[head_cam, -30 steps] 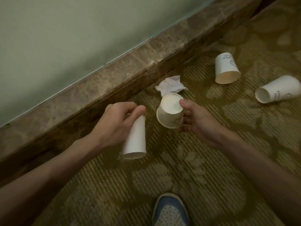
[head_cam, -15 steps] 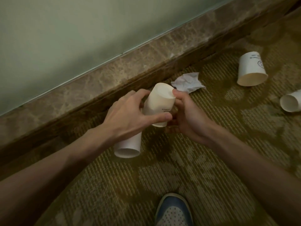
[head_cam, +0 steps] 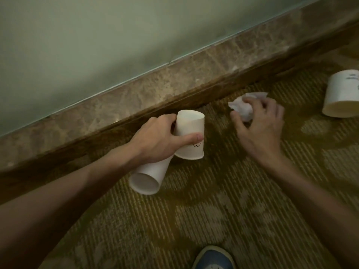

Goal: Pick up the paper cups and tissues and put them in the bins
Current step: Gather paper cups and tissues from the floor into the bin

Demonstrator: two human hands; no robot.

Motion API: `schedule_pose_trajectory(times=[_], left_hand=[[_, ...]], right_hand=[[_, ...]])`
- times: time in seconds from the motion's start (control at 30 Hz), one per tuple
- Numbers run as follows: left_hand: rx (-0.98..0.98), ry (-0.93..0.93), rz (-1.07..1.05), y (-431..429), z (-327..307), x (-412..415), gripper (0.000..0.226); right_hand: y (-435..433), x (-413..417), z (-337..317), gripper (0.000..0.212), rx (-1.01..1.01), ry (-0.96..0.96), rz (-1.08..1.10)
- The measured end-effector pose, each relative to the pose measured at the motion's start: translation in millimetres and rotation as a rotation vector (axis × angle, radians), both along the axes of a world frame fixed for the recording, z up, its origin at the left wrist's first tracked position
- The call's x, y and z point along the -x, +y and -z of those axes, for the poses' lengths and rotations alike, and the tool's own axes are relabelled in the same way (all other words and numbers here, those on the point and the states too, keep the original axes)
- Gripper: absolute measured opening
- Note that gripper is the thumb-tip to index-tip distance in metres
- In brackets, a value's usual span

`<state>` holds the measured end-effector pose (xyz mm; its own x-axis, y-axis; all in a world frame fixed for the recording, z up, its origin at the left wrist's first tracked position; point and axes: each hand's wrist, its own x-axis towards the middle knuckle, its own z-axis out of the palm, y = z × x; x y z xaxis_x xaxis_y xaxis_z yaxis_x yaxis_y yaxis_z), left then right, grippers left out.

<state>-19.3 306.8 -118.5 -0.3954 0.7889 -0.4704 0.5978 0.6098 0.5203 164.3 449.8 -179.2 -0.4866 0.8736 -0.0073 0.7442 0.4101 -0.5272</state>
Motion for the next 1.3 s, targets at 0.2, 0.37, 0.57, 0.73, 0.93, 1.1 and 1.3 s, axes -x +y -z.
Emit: schedule_pose_trajectory(times=[0.2,0.37,0.57,0.73,0.93,1.1,1.3], left_hand=[[-0.01,0.002,-0.091,-17,-11,23,0.065],[-0.02,-0.045,-0.162,-57,-29,42,0.054],[-0.037,-0.126,-0.17,-133,-72,67,0.033],[-0.059,-0.08,-0.175,-209,-135,88,0.044],[-0.08,-0.01,-0.24,-320,-200,103,0.06],[-0.121,0.07,-0.365,-429,-241,102,0.056],[-0.163,0.195,-0.603,-587,-253,77,0.051]], right_hand=[[13,20,29,0.031,-0.114,-0.159,-0.115],[-12,40,7,0.009,0.113,0.067,-0.239],[-107,111,-62,0.011,0.89,0.325,-0.331],[-175,169,-142,0.055,1.326,0.406,-0.533],[-266,222,-233,0.071,1.151,0.227,-0.898],[-371,260,-293,0.057,0.798,0.0,-1.286],[-518,278,-308,0.053,0.638,-0.08,-1.499]])
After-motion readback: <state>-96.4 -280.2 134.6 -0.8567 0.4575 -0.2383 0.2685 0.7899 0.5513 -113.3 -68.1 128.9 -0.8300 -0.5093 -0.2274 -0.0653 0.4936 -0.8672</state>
